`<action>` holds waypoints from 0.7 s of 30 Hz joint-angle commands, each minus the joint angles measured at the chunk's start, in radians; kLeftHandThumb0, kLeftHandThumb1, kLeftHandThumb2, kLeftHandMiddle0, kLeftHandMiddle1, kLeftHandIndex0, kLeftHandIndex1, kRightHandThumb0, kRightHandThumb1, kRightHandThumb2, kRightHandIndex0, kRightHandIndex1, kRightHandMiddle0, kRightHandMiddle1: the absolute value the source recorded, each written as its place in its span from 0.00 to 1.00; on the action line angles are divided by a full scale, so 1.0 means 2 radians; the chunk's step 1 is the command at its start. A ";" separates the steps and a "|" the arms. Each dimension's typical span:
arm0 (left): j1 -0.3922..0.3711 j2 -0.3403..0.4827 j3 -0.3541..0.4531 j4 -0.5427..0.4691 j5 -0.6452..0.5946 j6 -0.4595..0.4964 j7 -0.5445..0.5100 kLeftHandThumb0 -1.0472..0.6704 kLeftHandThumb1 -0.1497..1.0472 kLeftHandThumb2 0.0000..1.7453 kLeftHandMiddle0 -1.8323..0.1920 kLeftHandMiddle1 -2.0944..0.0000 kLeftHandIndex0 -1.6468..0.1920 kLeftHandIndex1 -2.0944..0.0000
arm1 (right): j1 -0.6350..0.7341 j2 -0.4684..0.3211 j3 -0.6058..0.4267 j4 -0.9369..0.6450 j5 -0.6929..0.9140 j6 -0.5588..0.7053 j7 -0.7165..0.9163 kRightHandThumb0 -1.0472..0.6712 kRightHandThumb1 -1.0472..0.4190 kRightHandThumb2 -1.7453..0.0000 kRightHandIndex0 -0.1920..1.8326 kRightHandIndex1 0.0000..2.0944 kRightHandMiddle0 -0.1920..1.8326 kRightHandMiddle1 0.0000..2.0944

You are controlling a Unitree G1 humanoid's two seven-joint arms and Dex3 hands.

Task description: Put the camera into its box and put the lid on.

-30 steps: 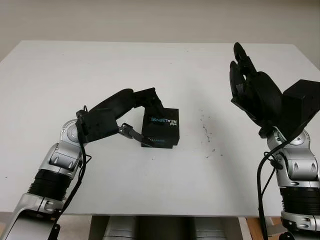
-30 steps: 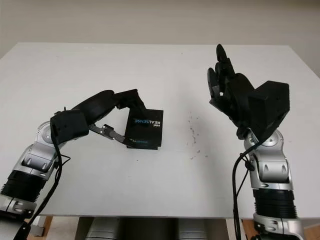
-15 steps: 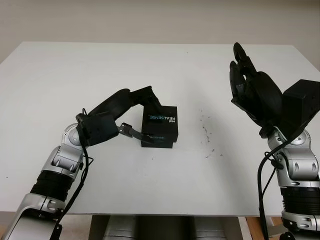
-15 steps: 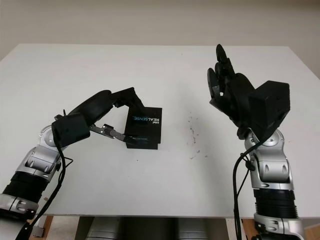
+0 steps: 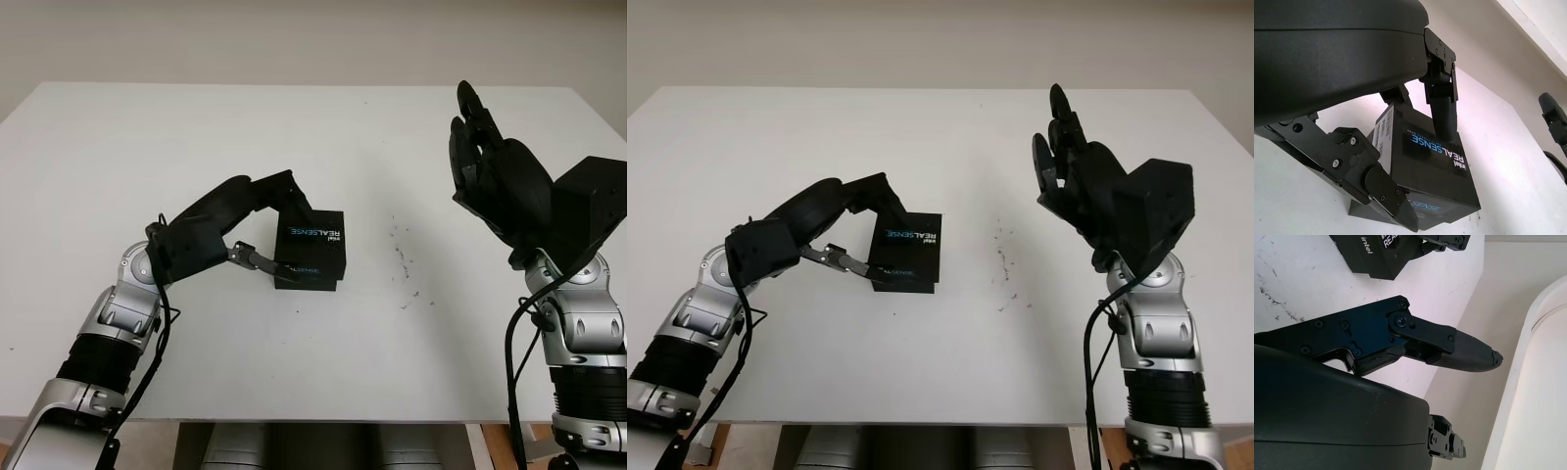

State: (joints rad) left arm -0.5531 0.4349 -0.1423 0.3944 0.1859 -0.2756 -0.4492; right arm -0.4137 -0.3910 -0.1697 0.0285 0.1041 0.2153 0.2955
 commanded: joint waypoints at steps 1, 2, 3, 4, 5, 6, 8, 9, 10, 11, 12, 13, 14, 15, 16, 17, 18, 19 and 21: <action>0.007 0.011 0.004 -0.001 0.003 0.006 -0.001 0.55 0.97 0.03 0.77 0.26 0.78 0.31 | -0.002 -0.007 0.001 -0.004 -0.001 -0.004 0.003 0.17 0.00 0.57 0.00 0.00 0.00 0.00; 0.008 0.012 0.005 -0.003 0.003 0.009 -0.001 0.55 0.97 0.03 0.77 0.26 0.78 0.31 | -0.001 -0.007 0.001 -0.004 -0.001 -0.005 0.003 0.16 0.00 0.57 0.00 0.00 0.00 0.00; 0.010 0.012 0.006 -0.004 0.002 0.010 -0.001 0.55 0.97 0.03 0.77 0.26 0.78 0.31 | 0.000 -0.007 0.001 -0.005 -0.001 -0.005 0.003 0.16 0.00 0.57 0.00 0.00 0.00 0.00; 0.011 0.013 0.006 -0.005 0.002 0.011 0.000 0.55 0.97 0.03 0.77 0.25 0.78 0.31 | -0.001 -0.007 0.000 -0.005 -0.001 -0.004 0.003 0.16 0.00 0.57 0.00 0.00 0.00 0.00; 0.012 0.014 0.007 -0.005 0.002 0.011 0.001 0.55 0.97 0.03 0.77 0.25 0.78 0.31 | -0.001 -0.007 -0.001 -0.004 0.000 -0.005 0.005 0.16 0.00 0.57 0.00 0.00 0.00 0.00; 0.013 0.015 0.007 -0.007 0.002 0.012 0.001 0.55 0.97 0.03 0.76 0.25 0.77 0.31 | -0.002 -0.007 -0.001 -0.004 0.001 -0.004 0.005 0.17 0.00 0.57 0.00 0.00 0.00 0.00; 0.015 0.017 0.009 -0.011 0.001 0.015 0.001 0.55 0.97 0.03 0.76 0.25 0.78 0.31 | -0.002 -0.006 -0.001 -0.002 0.001 -0.006 0.006 0.17 0.00 0.57 0.00 0.00 0.00 0.00; 0.016 0.018 0.009 -0.012 0.001 0.015 0.001 0.56 0.97 0.03 0.76 0.26 0.78 0.32 | -0.003 -0.006 -0.001 -0.002 0.000 -0.006 0.005 0.17 0.00 0.57 0.00 0.00 0.00 0.00; 0.017 0.018 0.011 -0.012 0.000 0.014 0.002 0.56 0.97 0.03 0.76 0.26 0.78 0.32 | -0.003 -0.007 -0.001 0.000 -0.001 -0.008 0.006 0.17 0.00 0.57 0.00 0.00 0.00 0.00; 0.018 0.019 0.012 -0.011 0.000 0.013 0.002 0.56 0.97 0.03 0.76 0.27 0.79 0.32 | -0.004 -0.008 -0.001 0.001 -0.001 -0.008 0.007 0.17 0.00 0.57 0.00 0.00 0.00 0.00; 0.019 0.019 0.013 -0.010 -0.001 0.011 0.003 0.56 0.98 0.03 0.76 0.27 0.79 0.32 | -0.005 -0.008 -0.001 0.001 -0.001 -0.006 0.006 0.17 0.00 0.57 0.00 0.00 0.00 0.00; 0.020 0.019 0.014 -0.010 -0.001 0.010 0.005 0.56 0.97 0.03 0.75 0.27 0.79 0.32 | -0.006 -0.008 -0.001 0.001 -0.001 -0.006 0.006 0.17 0.00 0.58 0.00 0.00 0.00 0.00; 0.021 0.019 0.014 -0.010 -0.001 0.009 0.006 0.56 0.97 0.03 0.75 0.26 0.79 0.32 | -0.006 -0.008 -0.001 0.001 -0.001 -0.006 0.005 0.17 0.00 0.58 0.00 0.00 0.00 0.00; 0.022 0.019 0.014 -0.010 0.000 0.008 0.007 0.56 0.97 0.03 0.75 0.26 0.78 0.32 | -0.006 -0.008 -0.001 0.001 -0.001 -0.006 0.006 0.17 0.00 0.58 0.00 0.00 0.00 0.00; 0.022 0.019 0.015 -0.009 -0.001 0.006 0.007 0.56 0.97 0.03 0.75 0.26 0.78 0.32 | -0.006 -0.008 -0.002 0.001 0.000 -0.007 0.005 0.17 0.00 0.58 0.00 0.00 0.00 0.00; 0.023 0.019 0.015 -0.010 -0.002 0.006 0.007 0.55 0.98 0.03 0.74 0.26 0.78 0.31 | -0.006 -0.007 -0.002 0.001 0.000 -0.007 0.004 0.17 0.00 0.58 0.00 0.00 0.00 0.00; 0.025 0.019 0.015 -0.011 -0.002 0.007 0.007 0.55 0.98 0.03 0.75 0.26 0.78 0.31 | -0.005 -0.006 -0.002 0.000 0.001 -0.007 0.003 0.17 0.00 0.58 0.00 0.00 0.00 0.00; 0.026 0.018 0.016 -0.012 -0.003 0.008 0.006 0.55 0.98 0.03 0.75 0.26 0.78 0.31 | -0.005 -0.006 -0.002 0.000 0.001 -0.008 0.003 0.17 0.00 0.58 0.00 0.00 0.00 0.00; 0.026 0.018 0.016 -0.011 -0.004 0.004 0.006 0.55 0.98 0.03 0.75 0.26 0.78 0.31 | -0.005 -0.008 -0.001 0.000 0.000 -0.008 0.005 0.18 0.00 0.57 0.00 0.00 0.00 0.00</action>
State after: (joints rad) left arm -0.5194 0.4658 -0.1125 0.3753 0.1790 -0.2580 -0.4375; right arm -0.4137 -0.3976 -0.1699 0.0298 0.1036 0.2105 0.3052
